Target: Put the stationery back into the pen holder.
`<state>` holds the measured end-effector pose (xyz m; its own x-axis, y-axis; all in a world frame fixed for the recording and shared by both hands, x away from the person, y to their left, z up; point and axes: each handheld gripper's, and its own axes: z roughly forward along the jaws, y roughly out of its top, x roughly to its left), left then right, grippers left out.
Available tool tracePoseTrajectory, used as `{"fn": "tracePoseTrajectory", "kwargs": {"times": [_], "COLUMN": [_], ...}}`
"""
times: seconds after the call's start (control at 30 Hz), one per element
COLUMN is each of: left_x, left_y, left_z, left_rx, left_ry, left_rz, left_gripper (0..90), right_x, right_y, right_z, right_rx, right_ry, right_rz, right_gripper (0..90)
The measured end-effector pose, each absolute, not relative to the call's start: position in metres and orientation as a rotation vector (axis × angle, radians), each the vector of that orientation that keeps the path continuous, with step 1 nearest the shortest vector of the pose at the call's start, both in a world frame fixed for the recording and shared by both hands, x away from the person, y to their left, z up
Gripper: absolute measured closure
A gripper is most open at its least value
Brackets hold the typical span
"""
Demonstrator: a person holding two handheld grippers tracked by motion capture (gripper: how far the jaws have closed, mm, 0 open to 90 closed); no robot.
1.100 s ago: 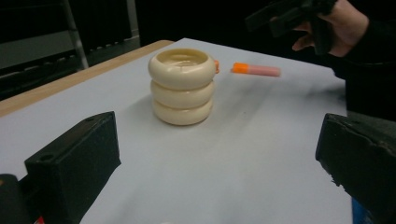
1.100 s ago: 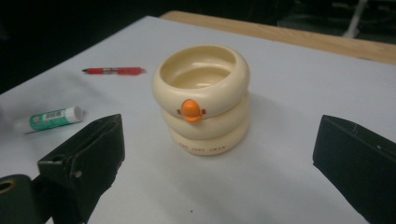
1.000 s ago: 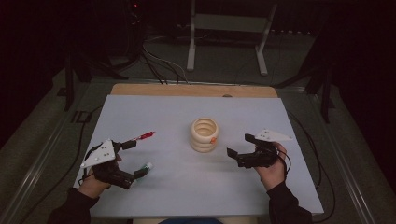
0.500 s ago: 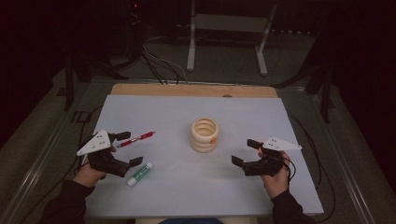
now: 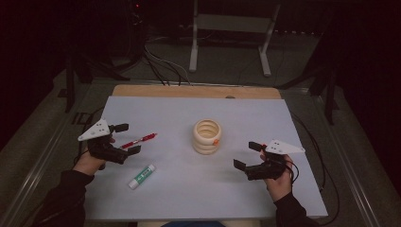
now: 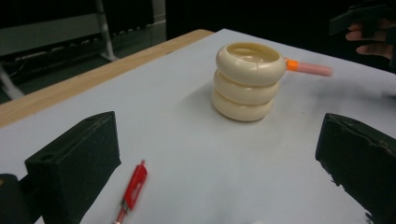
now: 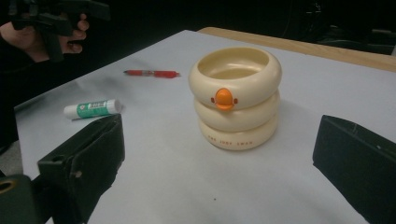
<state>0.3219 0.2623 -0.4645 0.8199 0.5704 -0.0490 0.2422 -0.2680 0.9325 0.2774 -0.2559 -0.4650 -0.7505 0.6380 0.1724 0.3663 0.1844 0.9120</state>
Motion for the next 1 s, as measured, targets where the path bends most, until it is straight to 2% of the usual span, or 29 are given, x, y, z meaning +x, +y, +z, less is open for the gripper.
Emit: {"fn": "tracePoseTrajectory", "kwargs": {"times": [0.27, 0.9, 1.0], "left_x": [0.346, 0.356, 0.357], "left_y": [0.276, 0.294, 0.298], "left_z": [-0.474, -0.510, -0.514], "left_rx": [1.880, 2.002, 2.019], "left_ry": [0.615, 0.689, 0.686], "left_rz": [0.331, 0.255, 0.247], "left_gripper": [3.3, 5.1, 8.9], "right_x": [0.278, 0.279, 0.279], "right_y": [-0.259, -0.261, -0.261], "right_z": [-0.464, -0.464, -0.464], "right_rx": [0.970, 0.978, 0.977], "right_ry": [2.201, 2.196, 2.196], "right_rz": [1.616, 1.639, 1.642], "right_gripper": [2.0, 2.0, 2.0]}}
